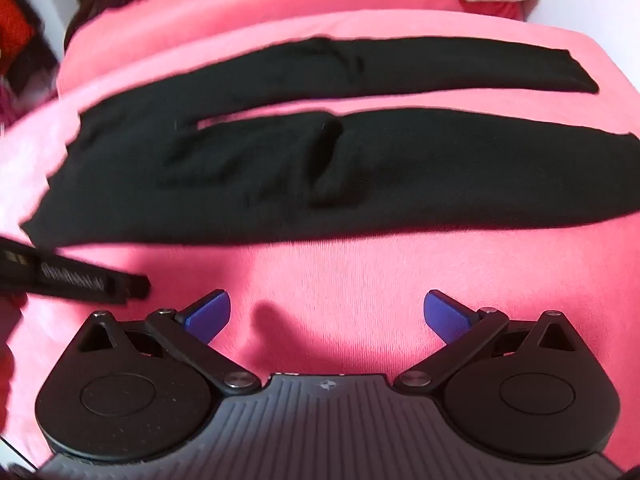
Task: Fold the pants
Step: 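Move both tools over the black pants toward the waistband and legs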
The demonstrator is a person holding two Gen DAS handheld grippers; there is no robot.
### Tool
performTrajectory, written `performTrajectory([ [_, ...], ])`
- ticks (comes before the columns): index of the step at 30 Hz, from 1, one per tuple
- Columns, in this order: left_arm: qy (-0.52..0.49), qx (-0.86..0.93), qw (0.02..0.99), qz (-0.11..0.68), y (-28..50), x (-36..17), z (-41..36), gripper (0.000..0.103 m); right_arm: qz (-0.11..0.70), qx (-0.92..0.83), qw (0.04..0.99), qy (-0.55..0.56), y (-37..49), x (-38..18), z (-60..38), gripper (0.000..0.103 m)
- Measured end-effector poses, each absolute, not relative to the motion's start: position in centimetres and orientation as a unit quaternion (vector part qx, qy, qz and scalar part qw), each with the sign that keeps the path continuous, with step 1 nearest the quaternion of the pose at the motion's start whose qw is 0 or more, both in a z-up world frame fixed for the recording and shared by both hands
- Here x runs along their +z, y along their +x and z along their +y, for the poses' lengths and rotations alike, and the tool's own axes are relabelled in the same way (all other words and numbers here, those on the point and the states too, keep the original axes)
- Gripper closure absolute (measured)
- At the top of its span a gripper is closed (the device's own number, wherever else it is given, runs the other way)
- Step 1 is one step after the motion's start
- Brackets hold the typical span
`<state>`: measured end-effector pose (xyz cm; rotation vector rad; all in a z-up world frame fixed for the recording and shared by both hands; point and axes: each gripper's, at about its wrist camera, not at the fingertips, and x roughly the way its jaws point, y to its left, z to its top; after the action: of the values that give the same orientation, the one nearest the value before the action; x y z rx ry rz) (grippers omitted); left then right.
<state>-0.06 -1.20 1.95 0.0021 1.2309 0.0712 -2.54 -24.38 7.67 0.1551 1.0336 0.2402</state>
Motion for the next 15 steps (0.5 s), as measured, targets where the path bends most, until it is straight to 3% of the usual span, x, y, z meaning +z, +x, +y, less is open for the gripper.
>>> performTrajectory([
  [15, -0.001, 0.024, 0.818, 0.574, 0.9, 3.1, -2.2, 0.000, 0.488, 0.112, 0.857, 0.120, -2.7, 8.7, -25.1, 0.000],
])
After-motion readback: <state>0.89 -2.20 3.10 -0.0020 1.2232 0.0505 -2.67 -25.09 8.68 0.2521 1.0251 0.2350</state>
